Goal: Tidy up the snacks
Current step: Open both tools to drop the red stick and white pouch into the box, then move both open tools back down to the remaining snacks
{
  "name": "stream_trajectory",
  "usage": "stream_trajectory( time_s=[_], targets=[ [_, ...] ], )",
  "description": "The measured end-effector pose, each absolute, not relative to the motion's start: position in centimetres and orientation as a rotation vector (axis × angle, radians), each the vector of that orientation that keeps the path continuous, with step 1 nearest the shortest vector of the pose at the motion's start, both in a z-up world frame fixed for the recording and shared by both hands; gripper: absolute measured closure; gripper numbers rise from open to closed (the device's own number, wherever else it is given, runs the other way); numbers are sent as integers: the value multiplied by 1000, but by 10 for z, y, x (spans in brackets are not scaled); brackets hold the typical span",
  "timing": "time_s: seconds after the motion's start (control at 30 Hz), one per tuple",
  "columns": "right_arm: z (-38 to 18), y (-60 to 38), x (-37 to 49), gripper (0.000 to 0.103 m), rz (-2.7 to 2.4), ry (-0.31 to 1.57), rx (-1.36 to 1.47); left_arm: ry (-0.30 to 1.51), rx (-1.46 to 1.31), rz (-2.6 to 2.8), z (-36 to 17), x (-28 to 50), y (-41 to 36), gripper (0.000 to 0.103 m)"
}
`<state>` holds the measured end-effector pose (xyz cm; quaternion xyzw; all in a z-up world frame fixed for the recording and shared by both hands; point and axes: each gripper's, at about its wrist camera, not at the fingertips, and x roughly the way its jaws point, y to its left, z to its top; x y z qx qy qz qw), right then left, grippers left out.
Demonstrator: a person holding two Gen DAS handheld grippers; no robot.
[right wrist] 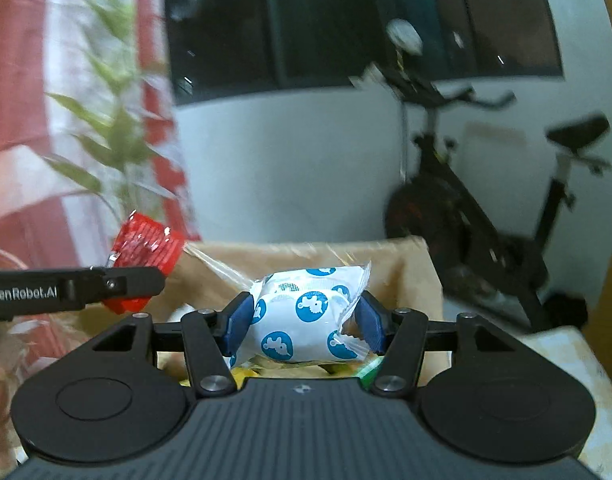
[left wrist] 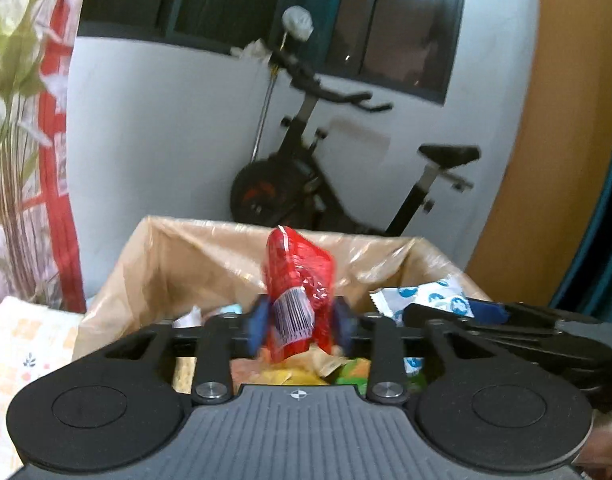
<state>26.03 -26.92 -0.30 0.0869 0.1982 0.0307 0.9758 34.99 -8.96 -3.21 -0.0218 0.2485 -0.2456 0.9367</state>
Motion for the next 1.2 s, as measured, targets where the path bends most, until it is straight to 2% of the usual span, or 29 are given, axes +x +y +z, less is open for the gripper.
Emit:
stream_trajectory(
  time_s=[0.07, 0.27, 0.8, 1.2],
  targets=[
    [-10, -272, 269, 42, 66, 442, 194, 496, -45, -481, -36, 351, -87, 38],
    [-15, -271, 259, 37, 61, 429, 171, 486, -38, -466, -39, 347, -75, 35],
    [-1, -246, 214, 37, 116, 392, 115, 438, -26, -452, -18, 290, -34, 34],
    [-16, -221, 157, 37, 181, 321, 100, 449, -30, -445, -48, 242, -5, 35]
  ],
)
